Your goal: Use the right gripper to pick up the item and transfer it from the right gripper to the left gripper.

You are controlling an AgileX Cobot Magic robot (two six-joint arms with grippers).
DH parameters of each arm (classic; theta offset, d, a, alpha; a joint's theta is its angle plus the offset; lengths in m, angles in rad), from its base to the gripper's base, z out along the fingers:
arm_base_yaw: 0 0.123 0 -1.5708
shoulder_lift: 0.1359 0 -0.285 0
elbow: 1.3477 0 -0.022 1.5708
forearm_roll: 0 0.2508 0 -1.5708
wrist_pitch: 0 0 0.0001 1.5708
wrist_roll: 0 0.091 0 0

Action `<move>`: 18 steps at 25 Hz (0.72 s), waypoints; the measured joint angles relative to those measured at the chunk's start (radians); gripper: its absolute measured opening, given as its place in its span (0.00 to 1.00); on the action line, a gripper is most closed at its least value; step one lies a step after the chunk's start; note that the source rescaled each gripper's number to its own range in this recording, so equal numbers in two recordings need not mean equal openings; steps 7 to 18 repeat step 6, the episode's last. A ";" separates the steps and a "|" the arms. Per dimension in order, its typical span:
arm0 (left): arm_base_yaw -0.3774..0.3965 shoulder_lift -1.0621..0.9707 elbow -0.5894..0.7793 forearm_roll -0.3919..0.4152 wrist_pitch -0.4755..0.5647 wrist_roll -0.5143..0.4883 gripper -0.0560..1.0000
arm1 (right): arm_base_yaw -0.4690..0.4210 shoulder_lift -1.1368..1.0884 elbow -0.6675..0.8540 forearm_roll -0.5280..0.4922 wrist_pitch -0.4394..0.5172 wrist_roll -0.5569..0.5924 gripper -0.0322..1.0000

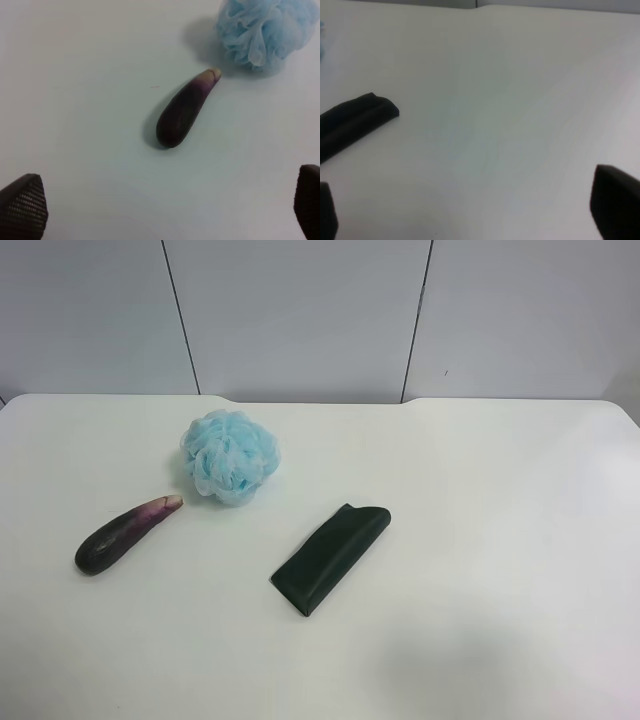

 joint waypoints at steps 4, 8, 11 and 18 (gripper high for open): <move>0.000 0.000 0.000 0.000 0.000 0.000 1.00 | 0.000 0.000 0.000 0.000 0.000 0.000 1.00; 0.000 0.000 0.000 0.000 0.000 0.000 1.00 | 0.000 0.000 0.000 0.000 0.000 0.000 1.00; 0.000 0.000 0.000 0.000 0.000 0.000 1.00 | 0.000 0.000 0.000 0.000 0.000 0.000 1.00; 0.000 0.000 0.000 0.000 0.000 0.000 1.00 | 0.000 0.000 0.000 0.000 0.000 0.000 1.00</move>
